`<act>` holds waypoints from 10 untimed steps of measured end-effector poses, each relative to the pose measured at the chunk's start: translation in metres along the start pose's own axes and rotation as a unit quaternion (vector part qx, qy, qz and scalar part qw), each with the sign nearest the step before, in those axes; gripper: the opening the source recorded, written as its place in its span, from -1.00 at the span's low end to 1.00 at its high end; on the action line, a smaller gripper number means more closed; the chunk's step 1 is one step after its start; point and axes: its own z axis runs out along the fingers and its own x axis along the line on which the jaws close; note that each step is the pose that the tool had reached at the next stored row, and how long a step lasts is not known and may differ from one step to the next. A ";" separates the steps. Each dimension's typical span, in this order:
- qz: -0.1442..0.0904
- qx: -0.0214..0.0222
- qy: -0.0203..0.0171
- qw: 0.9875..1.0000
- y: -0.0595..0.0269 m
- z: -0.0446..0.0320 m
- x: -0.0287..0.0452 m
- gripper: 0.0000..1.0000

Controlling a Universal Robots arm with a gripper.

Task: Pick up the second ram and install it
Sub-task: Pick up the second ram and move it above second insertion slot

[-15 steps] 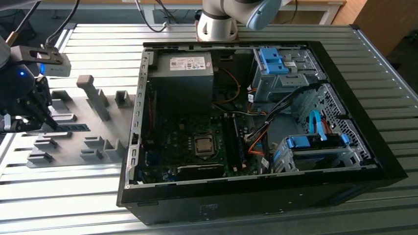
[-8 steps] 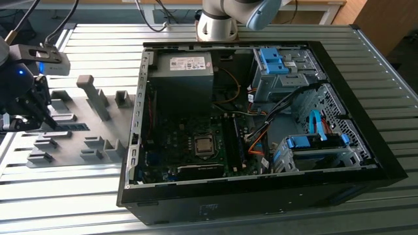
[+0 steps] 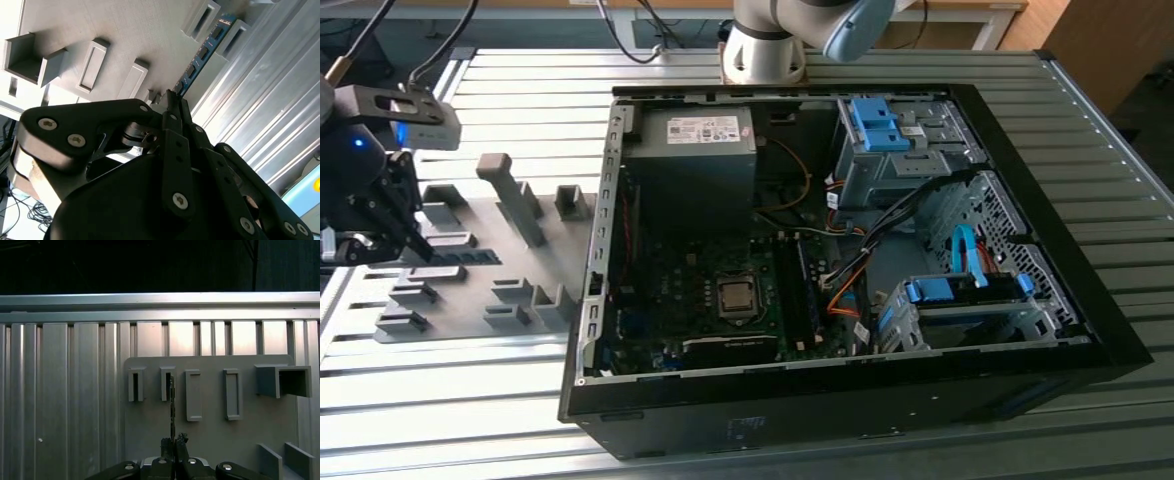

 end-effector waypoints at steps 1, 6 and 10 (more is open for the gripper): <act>0.000 0.000 0.000 1.000 0.0000 -0.0006 0.0000 -0.73; 0.000 0.000 0.000 1.000 0.0001 -0.0044 -0.0001 -0.73; 0.000 0.000 0.000 1.000 0.0001 -0.0080 -0.0001 -0.73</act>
